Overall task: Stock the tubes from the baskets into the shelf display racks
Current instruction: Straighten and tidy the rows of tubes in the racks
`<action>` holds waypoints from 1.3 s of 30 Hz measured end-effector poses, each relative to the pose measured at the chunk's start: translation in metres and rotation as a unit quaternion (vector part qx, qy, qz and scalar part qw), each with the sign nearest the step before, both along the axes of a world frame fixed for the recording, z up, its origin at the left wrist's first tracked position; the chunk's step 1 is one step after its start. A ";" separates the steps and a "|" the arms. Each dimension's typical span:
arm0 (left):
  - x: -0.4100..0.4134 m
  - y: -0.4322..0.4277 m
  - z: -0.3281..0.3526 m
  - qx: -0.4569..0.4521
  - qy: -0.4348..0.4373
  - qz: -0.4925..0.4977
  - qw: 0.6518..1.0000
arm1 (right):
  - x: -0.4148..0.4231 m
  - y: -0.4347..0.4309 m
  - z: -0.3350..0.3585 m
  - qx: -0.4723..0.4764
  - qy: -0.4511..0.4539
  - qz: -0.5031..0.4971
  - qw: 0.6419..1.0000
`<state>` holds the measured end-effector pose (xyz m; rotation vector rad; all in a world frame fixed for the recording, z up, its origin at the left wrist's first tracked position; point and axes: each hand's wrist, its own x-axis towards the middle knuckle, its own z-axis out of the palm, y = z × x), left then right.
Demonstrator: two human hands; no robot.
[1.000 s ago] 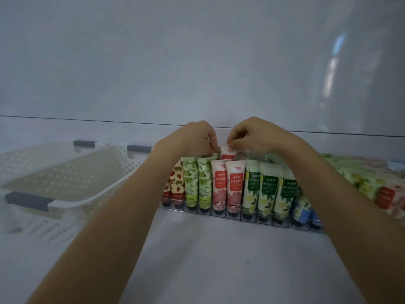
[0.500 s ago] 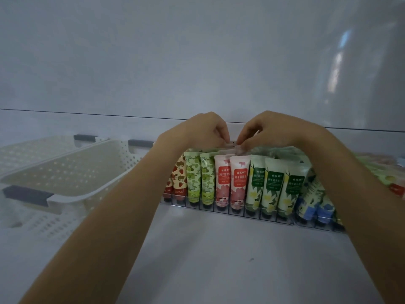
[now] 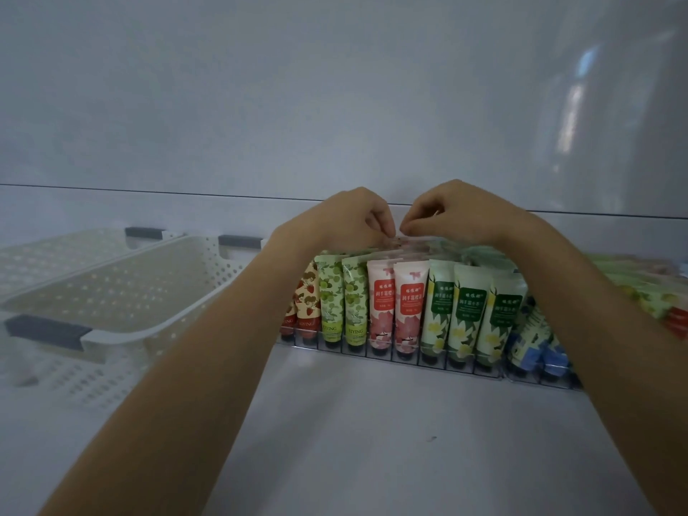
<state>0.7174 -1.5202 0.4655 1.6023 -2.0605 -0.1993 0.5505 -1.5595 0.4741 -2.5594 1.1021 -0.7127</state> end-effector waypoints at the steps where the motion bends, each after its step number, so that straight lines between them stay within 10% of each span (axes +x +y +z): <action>1: 0.002 -0.001 0.001 -0.010 -0.001 0.010 1.000 | 0.002 -0.001 -0.001 -0.018 -0.023 0.001 1.000; 39: 0.001 -0.012 -0.013 -0.037 -0.054 0.008 0.998 | 0.003 -0.013 -0.009 0.040 0.049 -0.065 0.996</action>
